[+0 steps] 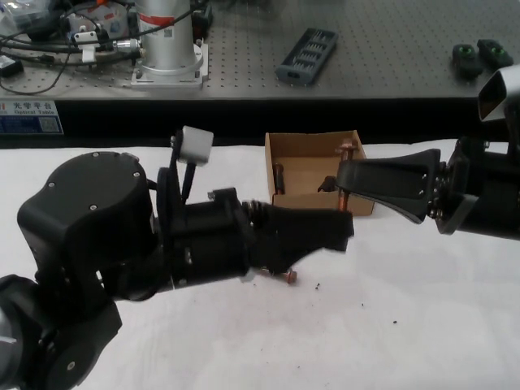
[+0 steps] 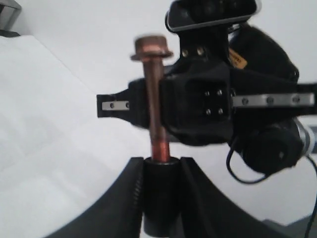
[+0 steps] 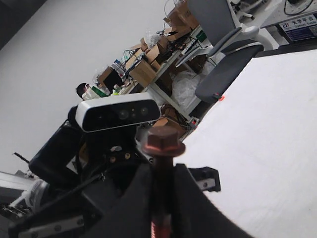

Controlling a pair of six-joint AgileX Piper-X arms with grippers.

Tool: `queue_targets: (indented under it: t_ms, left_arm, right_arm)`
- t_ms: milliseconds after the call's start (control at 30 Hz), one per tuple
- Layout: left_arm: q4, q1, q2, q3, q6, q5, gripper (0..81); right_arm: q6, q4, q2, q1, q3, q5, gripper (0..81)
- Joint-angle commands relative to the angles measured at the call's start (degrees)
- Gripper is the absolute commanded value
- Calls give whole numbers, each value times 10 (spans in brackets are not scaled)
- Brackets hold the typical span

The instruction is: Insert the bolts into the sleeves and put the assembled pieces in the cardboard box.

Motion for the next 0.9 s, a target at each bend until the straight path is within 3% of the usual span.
queue_targets:
  t_ms: [0,200,267,300,367,433,500,667,867]
  left_arm:
    - [-12,5,-8,-8,-59,-51,6]
    - [-12,1,-8,-8,-61,-51,6]
    - [-12,-3,-8,-8,-61,-50,6]
    - [-12,-4,-8,-8,-61,-48,6]
    - [-12,-8,-8,-8,-53,-46,6]
    - [-12,-10,-8,-8,-27,-47,6]
    - [-12,-10,-8,-8,-6,-47,6]
    - [-12,-10,-8,-8,42,-53,6]
    - [68,7,-3,-50,96,-110,4]
  right_arm:
    - [-8,-1,-3,-3,0,-23,43]
    - [-24,-11,-3,-3,0,-32,43]
    - [-23,-36,-3,-4,-2,-48,11]
    - [-18,-39,-3,-5,-4,-54,36]
    - [-5,-37,-4,-12,-10,-55,214]
    - [34,-27,-4,-23,-17,-40,445]
    - [58,-23,-5,-36,-21,-31,524]
    - [65,-22,-33,-78,-22,-34,386]
    - [101,46,-103,-128,-22,-61,342]
